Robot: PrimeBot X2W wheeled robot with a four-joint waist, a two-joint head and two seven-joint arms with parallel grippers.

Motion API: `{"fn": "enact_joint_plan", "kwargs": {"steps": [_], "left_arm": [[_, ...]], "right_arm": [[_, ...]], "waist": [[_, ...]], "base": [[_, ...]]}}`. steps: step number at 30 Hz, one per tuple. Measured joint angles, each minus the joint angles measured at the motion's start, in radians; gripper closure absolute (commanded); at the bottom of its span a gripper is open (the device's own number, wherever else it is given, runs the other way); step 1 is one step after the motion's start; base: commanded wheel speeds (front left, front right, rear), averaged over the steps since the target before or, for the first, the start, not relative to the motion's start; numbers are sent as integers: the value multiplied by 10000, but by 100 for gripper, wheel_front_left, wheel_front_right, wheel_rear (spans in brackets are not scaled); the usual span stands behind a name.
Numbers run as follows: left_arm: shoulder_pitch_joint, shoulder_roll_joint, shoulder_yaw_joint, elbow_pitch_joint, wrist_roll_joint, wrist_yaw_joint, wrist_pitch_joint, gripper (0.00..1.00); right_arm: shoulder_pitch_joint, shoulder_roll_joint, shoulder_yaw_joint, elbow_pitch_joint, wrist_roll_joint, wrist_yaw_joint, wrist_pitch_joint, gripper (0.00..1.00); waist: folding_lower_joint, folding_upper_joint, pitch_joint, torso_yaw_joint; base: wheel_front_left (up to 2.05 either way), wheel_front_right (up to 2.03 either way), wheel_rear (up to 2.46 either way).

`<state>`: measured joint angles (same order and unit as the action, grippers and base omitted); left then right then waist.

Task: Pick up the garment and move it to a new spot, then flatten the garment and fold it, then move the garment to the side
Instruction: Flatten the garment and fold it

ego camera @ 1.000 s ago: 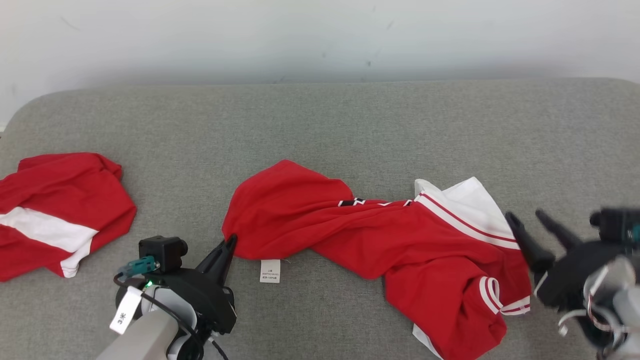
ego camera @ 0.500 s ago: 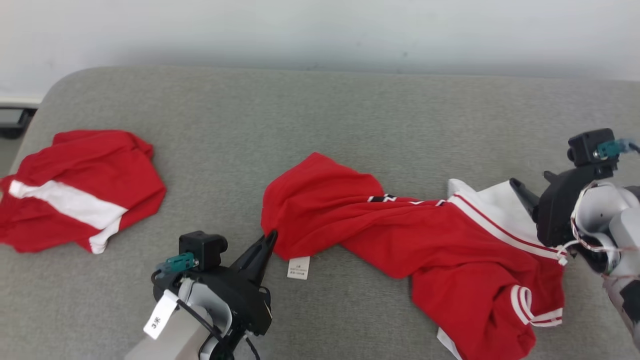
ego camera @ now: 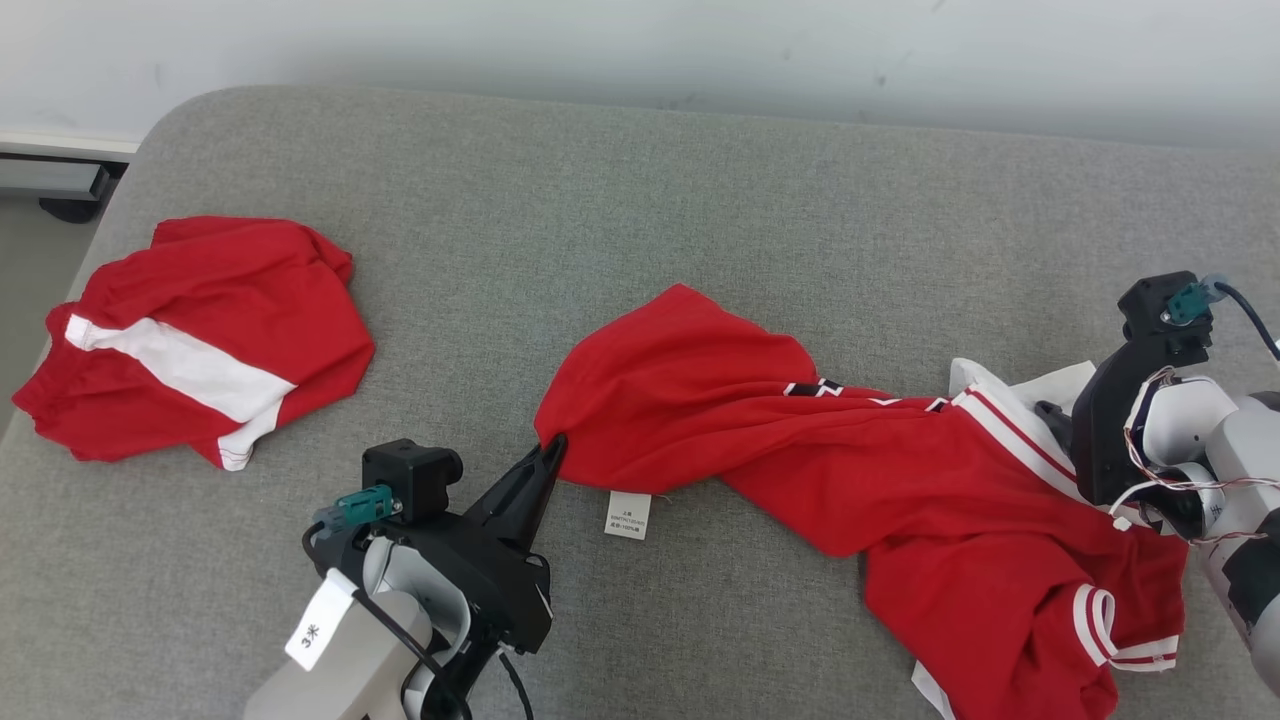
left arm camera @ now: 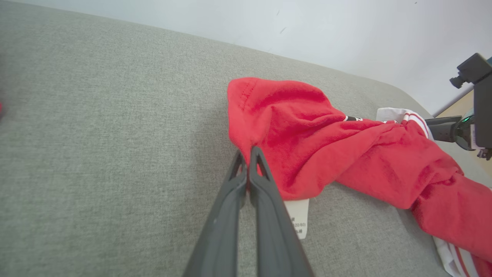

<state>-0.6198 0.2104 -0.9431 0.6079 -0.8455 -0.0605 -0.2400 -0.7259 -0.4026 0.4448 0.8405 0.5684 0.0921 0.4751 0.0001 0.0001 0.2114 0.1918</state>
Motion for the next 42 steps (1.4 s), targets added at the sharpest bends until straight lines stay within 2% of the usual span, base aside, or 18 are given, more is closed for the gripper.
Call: {"fn": "enact_joint_plan", "kwargs": {"steps": [1,12,16,22,27,30,37,42], "left_arm": [[0,0,0,0,0,0,0,100],[20,109,163,-115,-29,90,-31,100],[18,215,311,-123,-31,207,-33,100],[-10,665,917,-153,-88,533,-75,100],[-30,982,1210,-437,-81,784,-105,100],[87,988,1181,-550,-79,823,-105,100],[1677,1298,1097,-738,-255,943,-115,100],[2149,1530,1135,-965,-410,1045,-115,100]], "right_arm": [[0,0,0,0,0,0,0,100],[-467,29,201,460,-180,182,-416,100],[-1089,-36,159,303,-314,224,-1279,100],[-2450,-61,-58,-69,-445,288,-3012,100],[-2671,-65,-485,-184,-405,311,-4600,100],[-1976,23,-596,-416,-163,313,-5488,100],[1533,173,-556,-842,69,313,-7158,100],[2930,284,-811,-1348,395,313,-7306,100]], "waist": [[0,0,0,0],[0,0,88,-122],[0,0,115,-173],[0,0,27,-205],[0,-1,-186,-204],[0,-1,-356,-218],[-1,-1,-670,-550],[-2,0,-791,-1001]], "base": [[0,0,0],[0,0,0],[0,0,0],[0,0,0],[0,0,0],[0,0,0],[0,0,0],[0,0,0]]}}
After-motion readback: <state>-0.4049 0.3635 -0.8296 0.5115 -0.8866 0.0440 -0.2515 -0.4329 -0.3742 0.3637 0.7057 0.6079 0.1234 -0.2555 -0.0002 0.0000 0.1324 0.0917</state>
